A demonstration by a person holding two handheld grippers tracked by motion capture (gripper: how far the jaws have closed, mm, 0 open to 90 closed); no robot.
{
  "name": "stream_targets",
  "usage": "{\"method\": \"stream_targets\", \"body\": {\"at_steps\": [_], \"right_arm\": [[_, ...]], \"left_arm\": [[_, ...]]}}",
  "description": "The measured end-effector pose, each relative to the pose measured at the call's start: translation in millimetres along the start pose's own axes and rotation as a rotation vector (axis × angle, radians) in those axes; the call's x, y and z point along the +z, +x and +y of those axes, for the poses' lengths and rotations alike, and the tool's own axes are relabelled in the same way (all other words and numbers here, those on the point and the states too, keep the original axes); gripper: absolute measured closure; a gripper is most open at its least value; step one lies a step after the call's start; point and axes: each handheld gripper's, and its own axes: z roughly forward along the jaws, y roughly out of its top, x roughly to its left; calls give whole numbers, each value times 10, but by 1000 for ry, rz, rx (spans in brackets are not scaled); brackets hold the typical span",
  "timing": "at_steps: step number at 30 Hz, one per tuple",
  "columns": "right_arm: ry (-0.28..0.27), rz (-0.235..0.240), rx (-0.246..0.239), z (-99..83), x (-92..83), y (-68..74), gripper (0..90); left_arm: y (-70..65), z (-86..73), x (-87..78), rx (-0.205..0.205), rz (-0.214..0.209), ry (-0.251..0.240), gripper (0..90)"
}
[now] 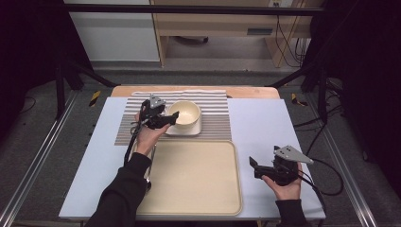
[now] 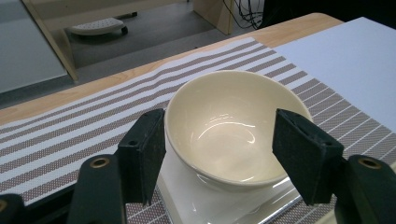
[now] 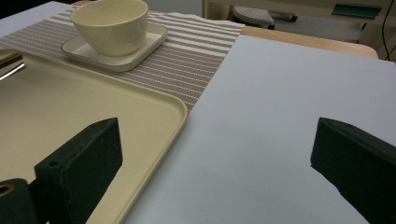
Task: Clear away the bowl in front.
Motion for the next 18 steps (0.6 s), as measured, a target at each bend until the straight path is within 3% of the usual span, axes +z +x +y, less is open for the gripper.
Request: {"method": "stream_targets", "body": {"at_steps": [18], "right_arm": [[8,7,-1,-7,19,12,26]], "left_arm": [[116,-110,406,-48,28,104,414]]}}
